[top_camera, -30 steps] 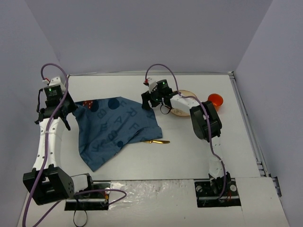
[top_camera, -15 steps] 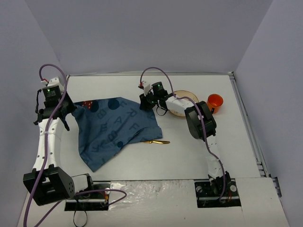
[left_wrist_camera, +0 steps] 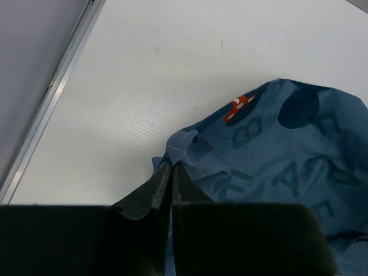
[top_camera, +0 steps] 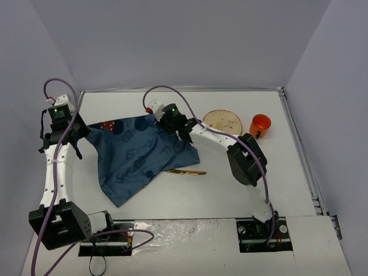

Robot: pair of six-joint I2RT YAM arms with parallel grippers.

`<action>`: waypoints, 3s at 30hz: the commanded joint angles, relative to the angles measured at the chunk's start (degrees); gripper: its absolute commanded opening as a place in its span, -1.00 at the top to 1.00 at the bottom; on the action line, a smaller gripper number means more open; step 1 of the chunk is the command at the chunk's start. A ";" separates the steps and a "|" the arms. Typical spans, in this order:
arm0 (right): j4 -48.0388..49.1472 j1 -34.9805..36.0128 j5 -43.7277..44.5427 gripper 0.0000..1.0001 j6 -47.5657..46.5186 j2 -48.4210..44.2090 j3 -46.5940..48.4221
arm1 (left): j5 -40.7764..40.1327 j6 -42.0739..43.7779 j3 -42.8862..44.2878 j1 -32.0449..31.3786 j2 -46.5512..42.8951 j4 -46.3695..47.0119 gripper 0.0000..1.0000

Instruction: Set the dinner table for one person

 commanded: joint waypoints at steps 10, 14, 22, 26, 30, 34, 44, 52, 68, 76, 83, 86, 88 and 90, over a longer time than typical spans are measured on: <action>-1.93 19.32 -4.63 0.30 6.20 -7.16 -10.52 | -0.17 -0.85 0.52 0.72 -1.19 2.51 1.00; -2.38 16.23 -8.10 0.12 9.34 -12.15 -10.33 | -0.24 -0.90 0.50 0.72 -1.22 2.47 1.00; -2.33 5.85 -13.40 0.00 18.27 -10.82 -6.62 | -0.11 -1.04 0.41 0.72 -1.13 2.39 1.00; -1.63 3.60 -16.50 -0.05 20.56 -5.66 -4.52 | -0.02 -1.03 0.45 0.72 -0.95 2.38 1.00; -0.30 2.52 -19.66 -0.06 19.62 -2.05 -3.03 | 0.07 -1.10 0.50 0.72 -0.84 2.25 1.00; 1.03 2.28 -21.69 -0.06 19.03 0.01 -2.33 | 0.15 -1.03 0.41 0.72 -0.78 2.34 1.00; 2.39 2.36 -25.21 -0.05 19.55 4.36 -1.60 | 0.16 -1.11 0.58 0.72 -0.43 2.17 1.00; 4.26 2.43 -25.69 0.01 19.68 1.92 -3.69 | 0.24 -1.12 0.58 0.72 -0.18 2.16 1.00; 4.26 3.10 -28.37 0.08 20.06 1.65 -7.83 | 0.15 -1.12 0.58 0.72 -0.13 2.05 1.00; 3.62 3.30 -31.47 0.21 19.49 0.94 -7.28 | 0.02 -1.08 0.50 0.72 -0.07 2.08 1.00; 2.62 3.58 -31.33 0.46 18.94 1.17 -6.77 | -0.02 -1.01 0.53 0.72 -0.07 2.11 1.00; 2.09 3.51 -28.73 0.88 17.58 0.24 -5.77 | 0.04 -0.88 0.87 0.72 -0.07 2.25 1.00; 1.45 3.36 -26.63 0.99 16.42 -0.77 -4.76 | -0.08 -0.63 1.24 0.72 -0.30 2.33 1.00; 0.02 3.11 -23.72 1.00 14.83 -2.71 -2.88 | -0.15 -0.55 2.31 0.72 -0.47 1.92 1.00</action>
